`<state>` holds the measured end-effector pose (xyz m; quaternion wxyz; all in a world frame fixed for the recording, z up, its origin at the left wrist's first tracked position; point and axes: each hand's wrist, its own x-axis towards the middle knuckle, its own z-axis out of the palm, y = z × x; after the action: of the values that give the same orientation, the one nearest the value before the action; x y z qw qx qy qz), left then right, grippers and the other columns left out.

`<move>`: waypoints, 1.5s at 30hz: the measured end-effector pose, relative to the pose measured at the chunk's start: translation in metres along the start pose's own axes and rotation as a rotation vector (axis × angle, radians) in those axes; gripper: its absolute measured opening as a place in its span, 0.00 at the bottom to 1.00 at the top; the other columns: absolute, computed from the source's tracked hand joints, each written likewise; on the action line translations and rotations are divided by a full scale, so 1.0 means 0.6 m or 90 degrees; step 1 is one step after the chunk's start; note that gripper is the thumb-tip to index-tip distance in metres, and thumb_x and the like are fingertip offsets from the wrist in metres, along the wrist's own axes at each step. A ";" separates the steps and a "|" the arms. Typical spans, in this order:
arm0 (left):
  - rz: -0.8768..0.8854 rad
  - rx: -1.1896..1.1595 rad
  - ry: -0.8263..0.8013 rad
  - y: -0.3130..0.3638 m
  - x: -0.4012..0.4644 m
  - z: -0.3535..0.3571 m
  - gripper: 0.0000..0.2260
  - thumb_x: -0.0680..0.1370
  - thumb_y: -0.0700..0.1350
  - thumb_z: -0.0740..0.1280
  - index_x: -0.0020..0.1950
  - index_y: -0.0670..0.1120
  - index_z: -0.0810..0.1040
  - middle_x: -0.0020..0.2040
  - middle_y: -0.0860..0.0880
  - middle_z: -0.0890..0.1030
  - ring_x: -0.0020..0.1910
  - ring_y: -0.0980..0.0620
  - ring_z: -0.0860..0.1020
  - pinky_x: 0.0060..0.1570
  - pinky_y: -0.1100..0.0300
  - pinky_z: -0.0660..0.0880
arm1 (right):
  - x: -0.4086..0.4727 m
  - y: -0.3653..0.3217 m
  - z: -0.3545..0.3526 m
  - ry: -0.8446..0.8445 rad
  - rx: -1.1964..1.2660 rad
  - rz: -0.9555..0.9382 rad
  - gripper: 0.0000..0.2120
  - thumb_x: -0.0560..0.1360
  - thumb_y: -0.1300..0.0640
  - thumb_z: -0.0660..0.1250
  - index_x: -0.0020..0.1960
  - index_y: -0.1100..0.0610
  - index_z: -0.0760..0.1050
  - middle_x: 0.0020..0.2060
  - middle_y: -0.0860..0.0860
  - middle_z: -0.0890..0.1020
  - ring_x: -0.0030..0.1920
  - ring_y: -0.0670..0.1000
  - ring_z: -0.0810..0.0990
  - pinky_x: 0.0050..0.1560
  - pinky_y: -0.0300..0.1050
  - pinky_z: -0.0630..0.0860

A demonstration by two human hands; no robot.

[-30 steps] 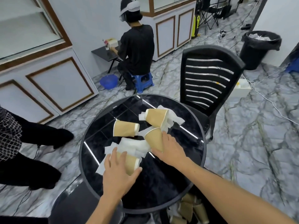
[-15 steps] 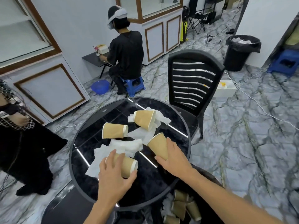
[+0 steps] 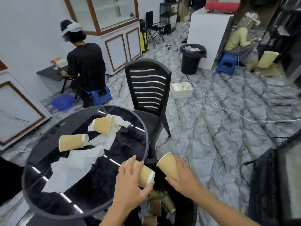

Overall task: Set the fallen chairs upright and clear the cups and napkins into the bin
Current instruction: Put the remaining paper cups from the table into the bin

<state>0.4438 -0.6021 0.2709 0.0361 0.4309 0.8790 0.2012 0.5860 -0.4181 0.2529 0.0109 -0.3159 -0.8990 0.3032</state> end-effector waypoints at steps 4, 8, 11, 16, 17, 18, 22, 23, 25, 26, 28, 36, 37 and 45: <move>0.058 -0.003 -0.025 0.038 -0.009 0.044 0.31 0.69 0.69 0.66 0.68 0.55 0.73 0.75 0.51 0.66 0.70 0.43 0.64 0.55 0.46 0.77 | -0.024 0.044 0.006 -0.003 -0.009 0.024 0.42 0.76 0.39 0.65 0.78 0.58 0.49 0.76 0.54 0.60 0.72 0.55 0.65 0.68 0.47 0.67; 0.079 -0.015 -0.044 0.052 -0.019 0.096 0.32 0.69 0.69 0.65 0.68 0.54 0.73 0.75 0.50 0.68 0.70 0.42 0.66 0.60 0.45 0.75 | -0.031 0.078 0.026 -0.003 -0.010 0.041 0.42 0.76 0.40 0.66 0.78 0.58 0.49 0.76 0.54 0.60 0.74 0.54 0.63 0.69 0.47 0.65; 0.066 -0.010 -0.073 0.046 -0.030 0.139 0.32 0.69 0.69 0.64 0.69 0.55 0.72 0.75 0.51 0.66 0.72 0.43 0.64 0.61 0.45 0.74 | -0.027 0.107 0.055 -0.006 -0.009 0.052 0.42 0.75 0.39 0.66 0.78 0.58 0.50 0.74 0.54 0.63 0.71 0.55 0.67 0.67 0.49 0.68; 0.033 0.012 -0.123 0.002 -0.053 0.209 0.34 0.69 0.70 0.63 0.70 0.55 0.71 0.76 0.51 0.65 0.73 0.44 0.61 0.60 0.43 0.75 | -0.017 0.143 0.132 -0.032 -0.018 0.077 0.44 0.75 0.38 0.66 0.78 0.57 0.49 0.71 0.55 0.65 0.69 0.56 0.67 0.65 0.51 0.70; 0.027 0.015 -0.136 -0.009 -0.058 0.224 0.34 0.69 0.70 0.62 0.71 0.55 0.71 0.76 0.52 0.64 0.73 0.44 0.60 0.60 0.42 0.75 | -0.016 0.149 0.152 -0.040 -0.015 0.079 0.44 0.75 0.38 0.66 0.78 0.57 0.48 0.71 0.55 0.65 0.68 0.56 0.68 0.64 0.51 0.71; 0.023 0.017 -0.149 -0.022 -0.061 0.240 0.34 0.69 0.70 0.62 0.71 0.56 0.70 0.76 0.52 0.63 0.74 0.45 0.59 0.61 0.42 0.74 | -0.014 0.156 0.173 -0.048 -0.009 0.078 0.44 0.75 0.38 0.66 0.79 0.57 0.48 0.71 0.54 0.65 0.68 0.56 0.68 0.63 0.51 0.72; 0.010 0.024 -0.189 -0.061 -0.080 0.305 0.33 0.69 0.70 0.62 0.71 0.58 0.67 0.76 0.53 0.62 0.74 0.45 0.58 0.63 0.42 0.73 | -0.011 0.185 0.261 -0.083 0.009 0.087 0.44 0.75 0.38 0.66 0.79 0.57 0.47 0.70 0.54 0.65 0.66 0.56 0.70 0.60 0.50 0.72; 0.003 0.024 -0.202 -0.068 -0.084 0.320 0.34 0.69 0.70 0.62 0.71 0.57 0.66 0.77 0.53 0.62 0.74 0.45 0.57 0.63 0.41 0.73 | -0.011 0.192 0.283 -0.089 0.012 0.090 0.44 0.74 0.39 0.66 0.79 0.57 0.48 0.70 0.54 0.65 0.66 0.56 0.70 0.60 0.50 0.72; -0.011 0.035 -0.231 -0.083 -0.092 0.349 0.35 0.68 0.70 0.61 0.72 0.57 0.66 0.77 0.53 0.61 0.75 0.45 0.56 0.64 0.42 0.71 | -0.010 0.203 0.322 -0.099 0.020 0.094 0.44 0.74 0.39 0.67 0.79 0.57 0.48 0.70 0.54 0.66 0.65 0.55 0.71 0.60 0.50 0.73; -0.017 0.044 -0.243 -0.091 -0.096 0.364 0.36 0.68 0.70 0.60 0.73 0.56 0.66 0.77 0.53 0.60 0.75 0.45 0.56 0.64 0.42 0.71 | -0.010 0.208 0.341 -0.102 0.024 0.094 0.44 0.74 0.40 0.67 0.78 0.57 0.48 0.69 0.54 0.66 0.65 0.55 0.71 0.59 0.50 0.73; -0.029 0.056 -0.258 -0.105 -0.102 0.392 0.38 0.67 0.71 0.61 0.73 0.56 0.65 0.77 0.53 0.60 0.74 0.44 0.57 0.64 0.41 0.71 | -0.008 0.220 0.376 -0.108 0.021 0.090 0.44 0.74 0.40 0.67 0.78 0.58 0.48 0.69 0.54 0.66 0.66 0.55 0.70 0.59 0.49 0.73; -0.063 0.038 -0.304 -0.140 -0.101 0.465 0.36 0.69 0.67 0.64 0.74 0.56 0.62 0.78 0.54 0.57 0.74 0.46 0.58 0.65 0.43 0.71 | 0.019 0.259 0.455 -0.136 -0.008 0.095 0.40 0.77 0.43 0.65 0.78 0.61 0.51 0.70 0.58 0.67 0.69 0.57 0.67 0.67 0.49 0.68; -0.065 0.023 -0.306 -0.142 -0.100 0.472 0.36 0.69 0.66 0.65 0.75 0.55 0.62 0.78 0.54 0.57 0.74 0.46 0.59 0.64 0.44 0.72 | 0.024 0.263 0.460 -0.137 -0.014 0.099 0.39 0.77 0.44 0.65 0.78 0.61 0.51 0.70 0.58 0.67 0.69 0.57 0.67 0.67 0.49 0.69; -0.084 -0.034 -0.323 -0.153 -0.111 0.503 0.33 0.73 0.60 0.65 0.76 0.53 0.61 0.75 0.53 0.63 0.72 0.47 0.64 0.63 0.47 0.74 | 0.036 0.285 0.481 -0.162 -0.067 0.114 0.29 0.76 0.44 0.65 0.70 0.59 0.63 0.63 0.56 0.71 0.65 0.57 0.70 0.61 0.48 0.71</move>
<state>0.4886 -0.6066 -0.0482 0.2796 0.4085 0.8622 0.1074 0.6035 -0.4556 -0.0804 -0.1471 -0.3540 -0.8758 0.2932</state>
